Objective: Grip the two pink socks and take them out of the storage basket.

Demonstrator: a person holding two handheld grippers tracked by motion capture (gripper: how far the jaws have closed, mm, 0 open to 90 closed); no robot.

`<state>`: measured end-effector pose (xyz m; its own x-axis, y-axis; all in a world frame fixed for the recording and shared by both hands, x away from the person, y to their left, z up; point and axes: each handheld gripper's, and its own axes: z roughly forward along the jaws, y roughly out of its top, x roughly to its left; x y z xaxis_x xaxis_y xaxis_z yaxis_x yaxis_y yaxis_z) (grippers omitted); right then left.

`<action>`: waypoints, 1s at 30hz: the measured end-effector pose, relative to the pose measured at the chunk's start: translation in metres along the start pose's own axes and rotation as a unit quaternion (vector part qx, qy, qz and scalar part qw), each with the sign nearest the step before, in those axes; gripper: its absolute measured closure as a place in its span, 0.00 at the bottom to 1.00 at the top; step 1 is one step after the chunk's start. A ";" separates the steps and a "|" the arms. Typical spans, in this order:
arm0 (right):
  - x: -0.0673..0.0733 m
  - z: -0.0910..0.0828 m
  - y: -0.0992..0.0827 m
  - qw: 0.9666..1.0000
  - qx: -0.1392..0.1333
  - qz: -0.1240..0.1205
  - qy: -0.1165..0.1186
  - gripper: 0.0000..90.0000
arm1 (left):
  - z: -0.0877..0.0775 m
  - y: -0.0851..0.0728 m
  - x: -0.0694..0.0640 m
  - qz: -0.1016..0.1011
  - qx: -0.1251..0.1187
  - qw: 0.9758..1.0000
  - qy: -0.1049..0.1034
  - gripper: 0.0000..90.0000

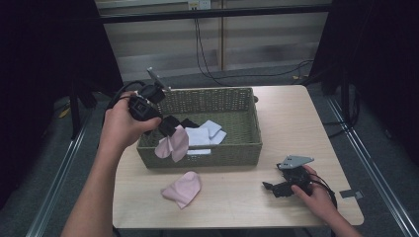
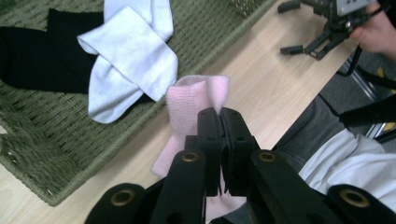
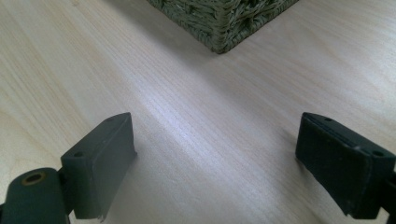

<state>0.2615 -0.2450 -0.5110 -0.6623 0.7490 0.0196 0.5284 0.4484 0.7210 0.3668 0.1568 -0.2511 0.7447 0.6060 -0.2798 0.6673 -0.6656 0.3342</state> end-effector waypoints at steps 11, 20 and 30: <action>0.000 0.000 0.000 1.000 0.000 0.001 0.000 0.13 | 0.019 -0.016 0.006 0.002 -0.015 1.000 0.012 0.68; 0.000 0.000 0.000 1.000 -0.001 -0.001 0.000 0.13 | 0.030 -0.032 0.015 -0.007 -0.029 0.999 0.029 0.55; 0.000 0.000 0.000 1.000 0.001 0.000 0.000 0.13 | 0.046 -0.046 0.026 -0.012 -0.030 0.998 0.045 0.44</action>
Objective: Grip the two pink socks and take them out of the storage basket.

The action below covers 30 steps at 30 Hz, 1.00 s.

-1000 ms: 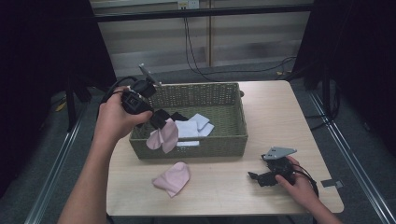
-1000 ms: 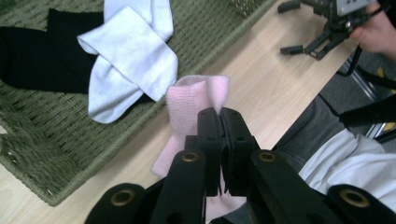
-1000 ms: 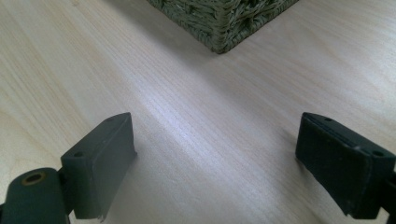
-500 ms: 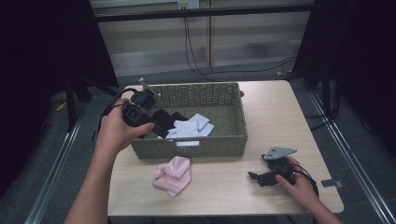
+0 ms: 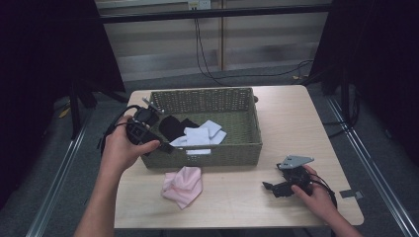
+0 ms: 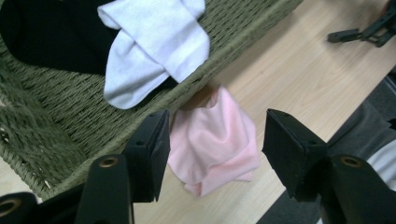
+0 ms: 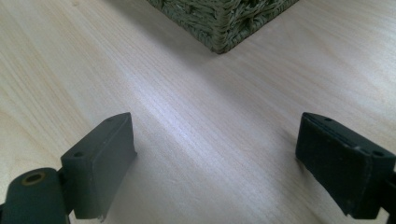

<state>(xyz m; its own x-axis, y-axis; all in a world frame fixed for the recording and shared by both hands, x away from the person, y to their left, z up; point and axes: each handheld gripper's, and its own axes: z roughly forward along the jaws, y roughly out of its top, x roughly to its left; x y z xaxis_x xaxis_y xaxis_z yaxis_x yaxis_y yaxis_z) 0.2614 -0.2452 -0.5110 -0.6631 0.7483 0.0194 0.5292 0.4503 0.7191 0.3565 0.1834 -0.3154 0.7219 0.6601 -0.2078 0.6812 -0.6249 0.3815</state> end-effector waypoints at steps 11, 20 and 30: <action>0.000 0.000 0.000 1.000 0.000 0.000 0.000 0.13 | 0.014 -0.011 0.005 0.007 -0.009 1.000 0.011 0.34; 0.000 0.000 0.000 1.000 0.000 0.000 0.000 0.13 | 0.025 -0.024 0.012 -0.002 -0.028 1.000 0.010 0.29; 0.000 0.000 0.000 1.000 0.000 0.000 0.000 0.13 | 0.043 -0.042 0.018 -0.005 -0.035 0.999 0.012 0.26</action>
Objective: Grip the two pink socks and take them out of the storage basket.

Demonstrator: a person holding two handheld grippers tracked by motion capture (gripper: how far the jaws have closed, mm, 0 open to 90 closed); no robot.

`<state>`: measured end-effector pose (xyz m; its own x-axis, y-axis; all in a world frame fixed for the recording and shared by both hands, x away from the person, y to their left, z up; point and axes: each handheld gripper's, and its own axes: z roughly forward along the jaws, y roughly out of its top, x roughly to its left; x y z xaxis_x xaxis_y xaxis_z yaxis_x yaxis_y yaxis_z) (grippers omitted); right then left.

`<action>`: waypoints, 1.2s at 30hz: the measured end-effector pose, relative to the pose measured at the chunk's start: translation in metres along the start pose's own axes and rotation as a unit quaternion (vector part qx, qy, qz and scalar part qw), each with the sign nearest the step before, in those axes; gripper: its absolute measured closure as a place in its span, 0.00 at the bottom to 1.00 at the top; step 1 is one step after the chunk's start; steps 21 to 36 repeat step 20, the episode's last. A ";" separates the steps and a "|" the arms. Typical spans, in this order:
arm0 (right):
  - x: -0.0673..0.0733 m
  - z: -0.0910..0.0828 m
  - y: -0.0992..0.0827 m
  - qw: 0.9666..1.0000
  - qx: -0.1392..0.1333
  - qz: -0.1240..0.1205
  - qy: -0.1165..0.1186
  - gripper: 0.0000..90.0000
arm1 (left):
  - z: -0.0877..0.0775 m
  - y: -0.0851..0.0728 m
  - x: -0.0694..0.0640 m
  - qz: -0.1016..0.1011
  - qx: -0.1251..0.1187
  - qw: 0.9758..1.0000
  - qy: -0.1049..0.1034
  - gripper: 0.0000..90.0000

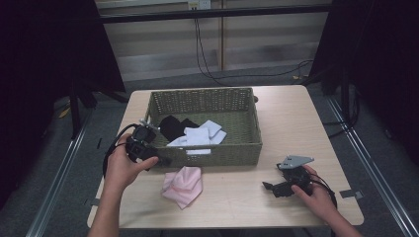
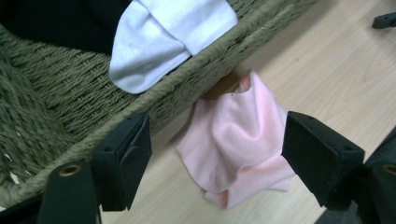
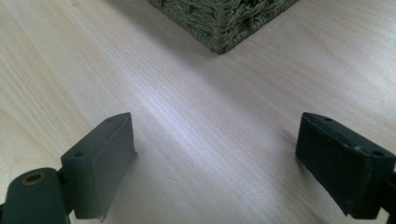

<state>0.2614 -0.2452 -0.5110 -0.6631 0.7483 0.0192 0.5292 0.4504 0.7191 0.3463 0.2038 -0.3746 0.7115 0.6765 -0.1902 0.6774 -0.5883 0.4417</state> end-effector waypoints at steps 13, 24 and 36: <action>0.000 0.000 0.000 1.000 0.000 0.000 0.000 0.13 | 0.032 -0.037 0.008 0.005 -0.023 0.999 0.024 0.26; 0.000 0.000 0.000 1.000 0.000 0.000 0.000 0.13 | 0.044 -0.053 0.013 -0.002 -0.033 0.998 0.043 0.24; 0.000 0.000 0.000 1.000 0.000 0.000 0.000 0.13 | 0.044 -0.053 0.013 -0.002 -0.033 0.998 0.043 0.24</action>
